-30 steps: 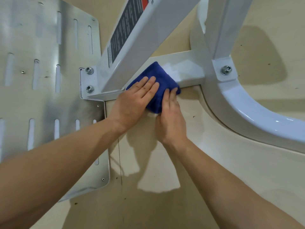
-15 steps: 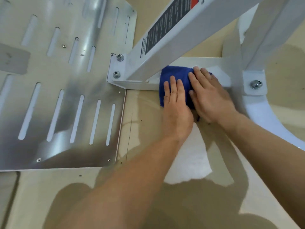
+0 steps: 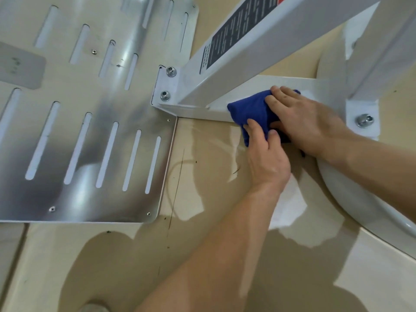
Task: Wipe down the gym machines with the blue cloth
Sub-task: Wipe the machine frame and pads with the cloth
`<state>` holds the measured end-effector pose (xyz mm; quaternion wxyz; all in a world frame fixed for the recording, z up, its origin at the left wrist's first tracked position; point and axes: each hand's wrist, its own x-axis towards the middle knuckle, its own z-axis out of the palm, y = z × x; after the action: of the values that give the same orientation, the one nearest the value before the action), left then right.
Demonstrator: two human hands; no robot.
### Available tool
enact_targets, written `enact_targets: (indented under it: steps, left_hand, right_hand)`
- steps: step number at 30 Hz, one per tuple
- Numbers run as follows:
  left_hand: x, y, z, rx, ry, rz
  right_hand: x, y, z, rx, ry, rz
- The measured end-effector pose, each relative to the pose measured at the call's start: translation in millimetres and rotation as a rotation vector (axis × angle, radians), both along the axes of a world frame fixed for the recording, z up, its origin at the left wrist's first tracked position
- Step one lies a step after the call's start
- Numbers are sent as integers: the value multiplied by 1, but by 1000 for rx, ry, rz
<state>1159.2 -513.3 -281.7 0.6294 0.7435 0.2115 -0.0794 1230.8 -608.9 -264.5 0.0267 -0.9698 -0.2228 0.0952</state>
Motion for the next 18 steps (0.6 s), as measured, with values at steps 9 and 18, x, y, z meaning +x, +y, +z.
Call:
enact_targets:
  steps: [9, 18]
  left_hand:
    - [12, 74, -24, 89, -138, 56]
    - [3, 81, -23, 272, -81, -202]
  right_hand:
    - [11, 63, -33, 149, -190, -1]
    - [-6, 39, -53, 149, -432, 44]
